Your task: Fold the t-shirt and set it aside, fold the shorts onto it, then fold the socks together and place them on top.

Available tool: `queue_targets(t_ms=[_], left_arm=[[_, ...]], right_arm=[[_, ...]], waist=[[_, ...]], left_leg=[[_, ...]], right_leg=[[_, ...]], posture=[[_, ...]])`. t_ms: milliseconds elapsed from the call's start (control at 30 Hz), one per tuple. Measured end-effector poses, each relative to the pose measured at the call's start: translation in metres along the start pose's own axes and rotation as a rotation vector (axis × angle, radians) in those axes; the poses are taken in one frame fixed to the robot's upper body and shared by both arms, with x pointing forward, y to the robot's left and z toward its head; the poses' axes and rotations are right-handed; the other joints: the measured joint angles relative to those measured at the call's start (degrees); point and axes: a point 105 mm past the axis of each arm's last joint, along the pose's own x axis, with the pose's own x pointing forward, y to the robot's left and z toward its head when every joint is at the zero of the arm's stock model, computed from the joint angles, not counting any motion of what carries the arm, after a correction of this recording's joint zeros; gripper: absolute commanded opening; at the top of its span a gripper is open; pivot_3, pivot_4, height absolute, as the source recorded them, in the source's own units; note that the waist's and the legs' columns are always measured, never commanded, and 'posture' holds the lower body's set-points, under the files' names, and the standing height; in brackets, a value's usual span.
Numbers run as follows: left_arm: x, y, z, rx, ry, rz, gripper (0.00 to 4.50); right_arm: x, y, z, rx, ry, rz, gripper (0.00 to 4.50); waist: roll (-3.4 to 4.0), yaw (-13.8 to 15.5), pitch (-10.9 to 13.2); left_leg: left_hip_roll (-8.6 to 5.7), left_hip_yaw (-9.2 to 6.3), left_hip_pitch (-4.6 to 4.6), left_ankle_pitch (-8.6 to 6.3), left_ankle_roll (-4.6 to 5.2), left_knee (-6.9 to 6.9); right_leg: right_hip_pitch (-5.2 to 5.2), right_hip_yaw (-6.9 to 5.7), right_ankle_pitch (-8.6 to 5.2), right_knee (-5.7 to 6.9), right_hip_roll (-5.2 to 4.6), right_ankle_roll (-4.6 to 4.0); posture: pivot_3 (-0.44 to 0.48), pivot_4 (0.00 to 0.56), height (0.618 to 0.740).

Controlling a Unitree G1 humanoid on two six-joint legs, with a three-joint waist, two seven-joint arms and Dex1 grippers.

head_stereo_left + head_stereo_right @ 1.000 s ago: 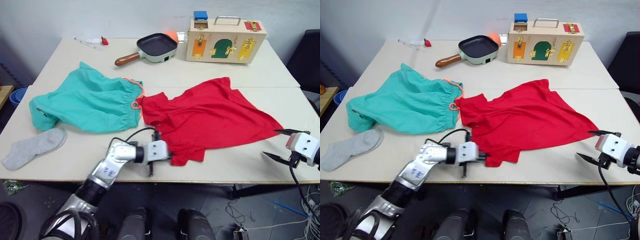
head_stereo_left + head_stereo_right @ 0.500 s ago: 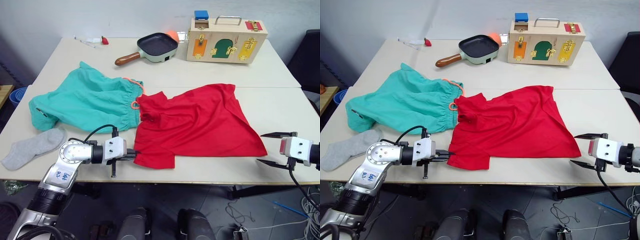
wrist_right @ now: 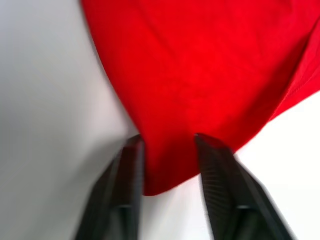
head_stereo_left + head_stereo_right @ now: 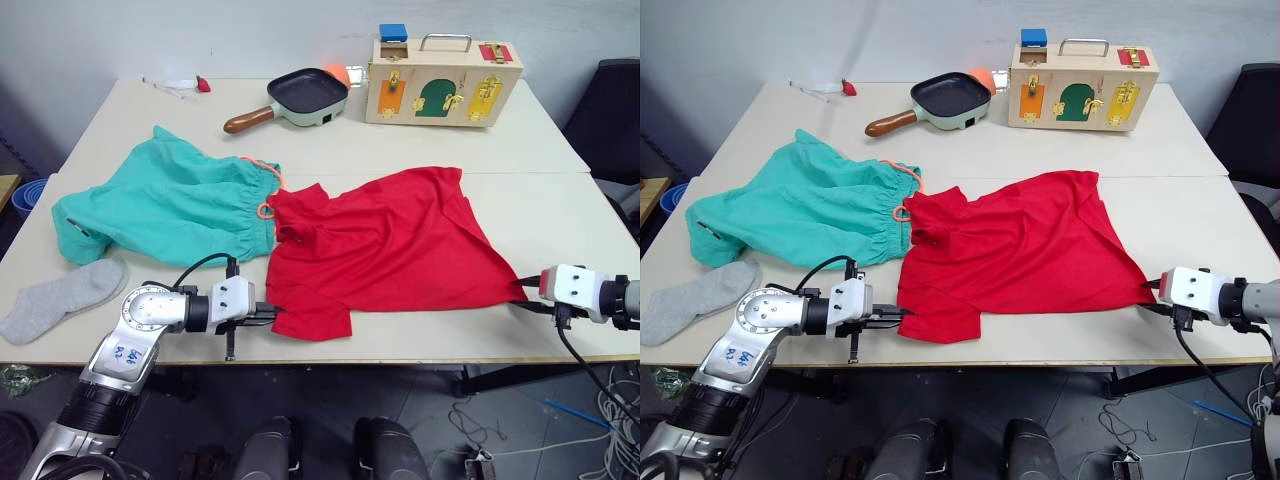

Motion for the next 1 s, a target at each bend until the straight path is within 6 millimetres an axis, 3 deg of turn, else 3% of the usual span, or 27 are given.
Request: queue_targets(t_ms=[33, 167, 267, 500, 667, 733, 800, 900, 1000], left_arm=[[0.0, 0.0, 0.0, -0.004, -0.001, 0.001, 0.0], [-0.006, 0.003, 0.002, -0.026, -0.022, 0.016, 0.0], [-0.03, -0.016, 0.003, -0.14, -0.03, -0.046, 0.0], [-0.066, -0.065, -0.001, -0.365, 0.06, -0.231, 0.0], [-0.075, -0.074, 0.001, -0.464, 0.102, -0.305, 0.0], [-0.072, -0.064, 0.005, -0.442, 0.091, -0.294, 0.0], [-0.062, -0.031, 0.015, -0.346, 0.032, -0.205, 0.0], [-0.043, 0.046, 0.037, -0.171, -0.07, 0.031, 0.0], [-0.037, 0.126, 0.076, -0.037, -0.154, 0.298, 0.0]], right_arm=[[0.001, 0.0, 0.0, 0.005, -0.002, 0.004, 0.02], [0.001, 0.002, 0.002, 0.054, -0.03, 0.041, 0.02], [0.002, 0.024, 0.016, 0.18, -0.157, 0.213, 0.02], [-0.046, 0.075, 0.024, 0.366, 0.004, 0.519, 0.02], [-0.056, 0.094, 0.034, 0.468, 0.055, 0.637, 0.02], [-0.055, 0.092, 0.034, 0.491, 0.05, 0.626, 0.02], [-0.046, 0.064, 0.041, 0.459, -0.05, 0.495, 0.02], [-0.034, -0.009, 0.057, 0.323, -0.224, 0.171, 0.02], [-0.041, -0.087, 0.084, 0.201, -0.329, -0.185, 0.02]], waist=[[-0.03, 0.0, 0.0], [-0.06, -0.1, 0.0], [0.0, -0.4, 0.0], [0.79, 0.6, 0.4], [0.78, 0.4, 0.4], [0.86, 0.4, 0.5], [0.92, 0.5, 0.5], [0.82, 0.5, 0.6], [0.41, 0.5, 0.9]], left_leg=[[0.0, 0.0, 0.0, 0.0, 0.0, 0.0], [0.04, -0.04, 0.0, -0.03, -0.06, -0.04], [0.34, -0.08, 0.0, -0.05, -0.01, -0.1], [0.38, -0.11, -0.2, -0.42, 0.0, -0.09], [0.4, -0.07, -0.22, -0.7, 0.09, -0.08], [0.39, -0.05, -0.26, -0.65, 0.08, -0.06], [0.39, -0.04, -0.31, -0.47, -0.04, 0.0], [0.29, 0.04, -0.71, 0.27, -0.27, 0.01], [-0.05, 0.31, -1.11, 1.05, 0.15, -0.09]], right_leg=[[-0.01, 0.0, 0.0, 0.0, -0.01, 0.0], [-0.04, -0.06, 0.01, 0.07, 0.02, -0.02], [-0.09, -0.12, -0.02, 0.07, 0.26, -0.11], [-0.22, -0.2, -0.23, -0.15, 0.26, -0.2], [-0.18, -0.11, -0.27, -0.46, 0.26, -0.25], [-0.2, -0.08, -0.27, -0.49, 0.25, -0.27], [-0.24, -0.1, -0.18, -0.47, 0.28, -0.29], [-0.61, -0.18, 0.31, -0.4, 0.37, -0.33], [-1.46, -0.24, 0.58, 0.49, 0.38, -0.15]], posture=[[0.0, 0.15, 0.74], [0.0, 0.15, 0.74], [0.0, 0.15, 0.74], [0.0, 0.15, 0.74], [0.0, 0.15, 0.74], [0.0, 0.15, 0.74], [0.0, 0.15, 0.74], [0.0, 0.15, 0.74], [0.0, 0.15, 0.74]])
